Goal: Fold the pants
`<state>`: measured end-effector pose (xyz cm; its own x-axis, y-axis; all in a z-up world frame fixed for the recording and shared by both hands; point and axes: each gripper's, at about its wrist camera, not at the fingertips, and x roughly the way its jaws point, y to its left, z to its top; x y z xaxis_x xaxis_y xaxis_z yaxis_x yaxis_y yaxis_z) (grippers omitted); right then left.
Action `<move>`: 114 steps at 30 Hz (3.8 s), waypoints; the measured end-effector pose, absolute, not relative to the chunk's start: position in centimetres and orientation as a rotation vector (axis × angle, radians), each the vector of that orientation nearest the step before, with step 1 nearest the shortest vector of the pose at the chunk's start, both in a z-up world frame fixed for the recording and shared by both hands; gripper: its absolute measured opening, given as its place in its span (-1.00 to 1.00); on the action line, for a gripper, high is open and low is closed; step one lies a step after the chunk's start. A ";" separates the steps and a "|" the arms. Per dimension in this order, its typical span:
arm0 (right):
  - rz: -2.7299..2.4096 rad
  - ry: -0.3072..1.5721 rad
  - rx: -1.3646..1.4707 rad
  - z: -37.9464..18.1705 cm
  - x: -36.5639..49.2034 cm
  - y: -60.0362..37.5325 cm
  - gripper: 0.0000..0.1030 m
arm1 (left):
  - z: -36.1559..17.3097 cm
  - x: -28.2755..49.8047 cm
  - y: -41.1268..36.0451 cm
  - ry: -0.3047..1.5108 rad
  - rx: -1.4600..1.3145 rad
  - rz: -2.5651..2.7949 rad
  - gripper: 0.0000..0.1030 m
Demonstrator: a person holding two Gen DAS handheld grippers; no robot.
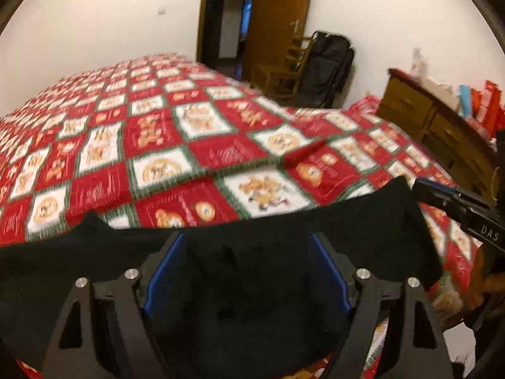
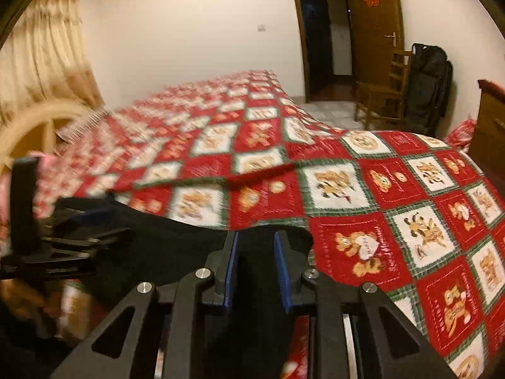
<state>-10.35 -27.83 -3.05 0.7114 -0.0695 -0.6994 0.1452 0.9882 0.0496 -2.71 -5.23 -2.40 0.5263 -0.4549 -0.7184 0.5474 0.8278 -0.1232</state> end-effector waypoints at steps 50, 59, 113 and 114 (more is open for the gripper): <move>-0.081 0.778 0.176 -4.8 -6.7 -20.7 -0.47 | -4.9 -0.4 -3.1 0.959 0.176 -0.472 0.94; 0.221 0.669 0.028 -4.5 -8.7 -11.7 -0.43 | -1.9 -0.8 11.1 0.789 0.082 -0.098 0.94; -0.057 0.585 0.418 -3.5 -11.9 -20.2 0.23 | 1.2 -1.3 19.9 0.662 -0.260 -0.075 -0.55; -0.056 0.583 0.428 -3.5 -11.9 -20.5 0.23 | 2.2 -1.8 18.5 0.636 -0.236 -0.116 -0.55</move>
